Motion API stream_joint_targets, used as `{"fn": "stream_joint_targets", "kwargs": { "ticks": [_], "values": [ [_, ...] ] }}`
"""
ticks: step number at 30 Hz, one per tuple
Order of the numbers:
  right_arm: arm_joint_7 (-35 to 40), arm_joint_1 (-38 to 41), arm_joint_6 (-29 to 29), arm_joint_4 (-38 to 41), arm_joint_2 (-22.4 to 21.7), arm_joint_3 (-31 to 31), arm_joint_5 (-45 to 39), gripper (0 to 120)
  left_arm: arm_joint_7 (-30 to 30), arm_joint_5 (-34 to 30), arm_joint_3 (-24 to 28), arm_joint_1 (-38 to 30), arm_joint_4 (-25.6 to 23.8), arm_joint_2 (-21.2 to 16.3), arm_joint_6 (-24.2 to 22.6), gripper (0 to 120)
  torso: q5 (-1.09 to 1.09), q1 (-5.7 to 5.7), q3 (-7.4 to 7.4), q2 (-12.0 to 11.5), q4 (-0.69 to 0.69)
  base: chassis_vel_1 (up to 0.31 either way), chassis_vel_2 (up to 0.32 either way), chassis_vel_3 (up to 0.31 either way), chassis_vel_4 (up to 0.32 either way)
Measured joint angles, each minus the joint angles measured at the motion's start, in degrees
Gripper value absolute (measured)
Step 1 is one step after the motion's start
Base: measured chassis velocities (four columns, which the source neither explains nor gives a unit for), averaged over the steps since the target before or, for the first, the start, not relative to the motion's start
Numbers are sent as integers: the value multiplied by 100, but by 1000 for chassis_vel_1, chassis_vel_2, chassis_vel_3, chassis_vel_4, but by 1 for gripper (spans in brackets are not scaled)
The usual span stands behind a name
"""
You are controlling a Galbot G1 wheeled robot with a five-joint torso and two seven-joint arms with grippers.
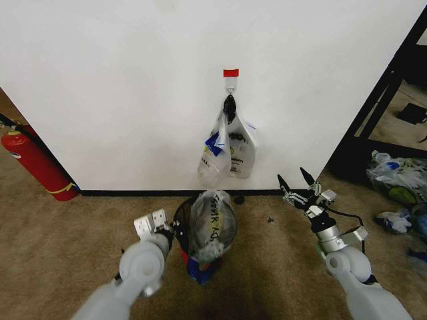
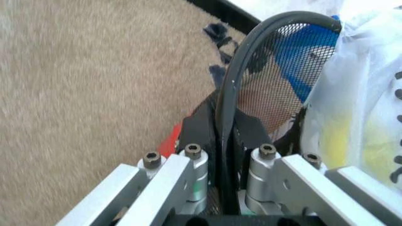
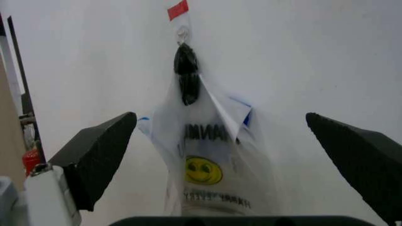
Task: Pick up the garbage bag from the wall and place it over the trash bin.
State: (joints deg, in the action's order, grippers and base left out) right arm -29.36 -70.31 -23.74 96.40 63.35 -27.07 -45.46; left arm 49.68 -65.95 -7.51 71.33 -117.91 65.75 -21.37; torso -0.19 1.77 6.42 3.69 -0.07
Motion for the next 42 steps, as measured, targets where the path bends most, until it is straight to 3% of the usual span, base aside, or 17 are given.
{"fn": "stream_joint_targets", "kwargs": {
  "ticks": [11, 16, 20, 24, 28, 31, 36, 42],
  "values": [
    [-20, -154, -42, 26, 1, -16, 30, 100, -112, 457, 27, 243, 0, 370, 100, 5, -1, 0, 0, 0, -2, 0, 0, 0, 0],
    [-25, -168, -65, 9, 15, -21, 30, 100, -257, 754, 22, 344, -36, 328, 87, 20, -1, 0, 0, 0, -1, 0, 0, 0, 0],
    [-37, -159, -70, -38, 46, -6, 34, 100, -389, 1191, -15, 522, -308, 114, 56, 38, -1, 0, 1, 0, -1, 0, 0, 0, 0],
    [-40, -151, -80, -72, 66, 4, 42, 100, -463, 1384, -80, 620, -506, -18, 69, 48, -1, 0, 0, 0, 0, 0, 0, 0, 0],
    [-49, -145, -88, -156, 98, 32, 86, 100, -1081, 1661, -51, 683, -914, -278, 189, 66, 0, 0, 0, 0, -1, 0, 0, 0, 0],
    [-50, -139, -90, -198, 121, 52, 119, 100, -1462, 1780, 85, 692, -981, -349, 170, 73, 0, 0, 0, 0, -1, 0, 0, 0, 0],
    [-54, -150, -92, -261, 187, 120, 240, 100, -2075, 2064, 415, 479, -479, -379, -24, 95, -2, 0, 1, 0, -1, 0, 0, 0, 0],
    [-84, -180, -129, -333, 216, 126, 272, 100, -2076, 1946, 467, 200, 15, -391, -181, 98, -2, 1, 1, 0, -1, 0, 0, 0, 0]
  ]
}}
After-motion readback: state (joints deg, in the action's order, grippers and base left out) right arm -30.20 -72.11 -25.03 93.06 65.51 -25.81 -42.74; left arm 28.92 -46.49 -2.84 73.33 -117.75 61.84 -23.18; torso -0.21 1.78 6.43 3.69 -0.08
